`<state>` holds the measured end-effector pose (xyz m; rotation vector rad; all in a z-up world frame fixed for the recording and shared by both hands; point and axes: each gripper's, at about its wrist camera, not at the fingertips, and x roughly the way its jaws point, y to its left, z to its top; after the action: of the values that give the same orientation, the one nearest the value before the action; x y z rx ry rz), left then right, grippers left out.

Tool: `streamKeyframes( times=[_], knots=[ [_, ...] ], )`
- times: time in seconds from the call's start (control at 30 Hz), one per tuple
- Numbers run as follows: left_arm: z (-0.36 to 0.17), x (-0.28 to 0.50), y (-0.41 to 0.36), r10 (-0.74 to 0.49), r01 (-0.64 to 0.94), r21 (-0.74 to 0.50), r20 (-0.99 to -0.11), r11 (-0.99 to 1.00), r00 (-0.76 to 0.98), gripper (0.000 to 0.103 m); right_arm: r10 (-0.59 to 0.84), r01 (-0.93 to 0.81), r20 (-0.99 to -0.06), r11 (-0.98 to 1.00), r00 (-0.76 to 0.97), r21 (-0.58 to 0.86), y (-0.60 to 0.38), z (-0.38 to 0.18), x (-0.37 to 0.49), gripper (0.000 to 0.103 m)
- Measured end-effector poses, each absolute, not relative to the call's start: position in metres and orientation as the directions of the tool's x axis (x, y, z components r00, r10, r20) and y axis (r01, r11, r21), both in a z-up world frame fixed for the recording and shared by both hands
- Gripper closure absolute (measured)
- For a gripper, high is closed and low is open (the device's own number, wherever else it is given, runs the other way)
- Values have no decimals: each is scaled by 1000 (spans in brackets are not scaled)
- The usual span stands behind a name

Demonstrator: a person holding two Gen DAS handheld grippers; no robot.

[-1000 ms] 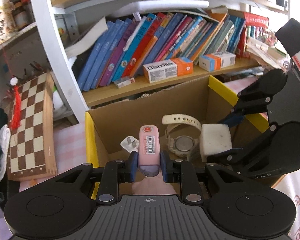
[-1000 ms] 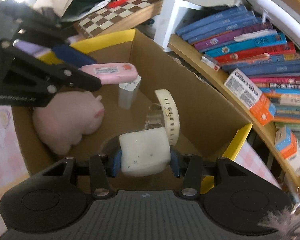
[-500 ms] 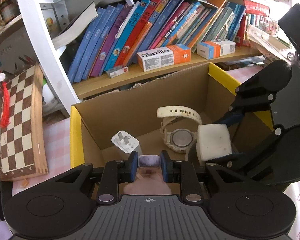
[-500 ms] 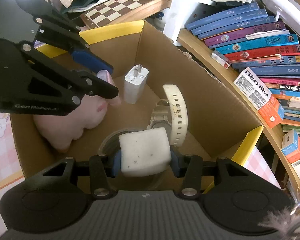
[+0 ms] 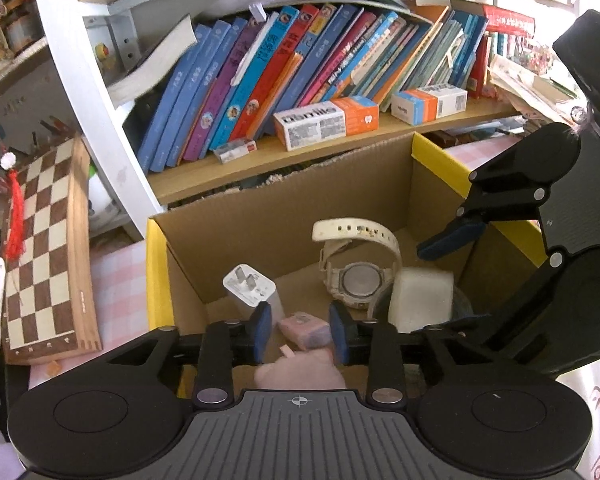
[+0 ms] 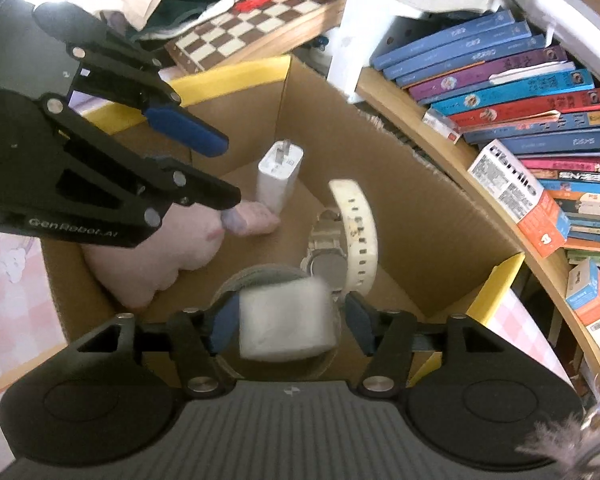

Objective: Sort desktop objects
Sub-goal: 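Open the left tool to drop the eraser while the right tool releases the block, then withdraw both tools from the box toward the charger and grey toy car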

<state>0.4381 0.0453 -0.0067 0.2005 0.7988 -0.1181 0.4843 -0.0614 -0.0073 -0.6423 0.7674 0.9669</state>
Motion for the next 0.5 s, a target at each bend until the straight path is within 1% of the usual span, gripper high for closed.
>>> streamKeyframes(
  times=[0.07,0.17,0.43,0.5],
  knots=[
    [-2,435,45,-27,172,135,-708,976,706,59,487,-891,-796,434,359,-137,-63,-2,483,38],
    [5,429,43,-22,157,139,-677,978,735,47,506,-885,-779,446,371,-132,-68,6,483,33],
    [32,401,44,-10,113,134,-601,984,799,34,536,-865,-734,483,417,-139,-82,26,474,22],
    [40,393,44,-10,108,135,-583,985,813,33,541,-854,-717,499,439,-146,-86,33,469,21]
  ],
)
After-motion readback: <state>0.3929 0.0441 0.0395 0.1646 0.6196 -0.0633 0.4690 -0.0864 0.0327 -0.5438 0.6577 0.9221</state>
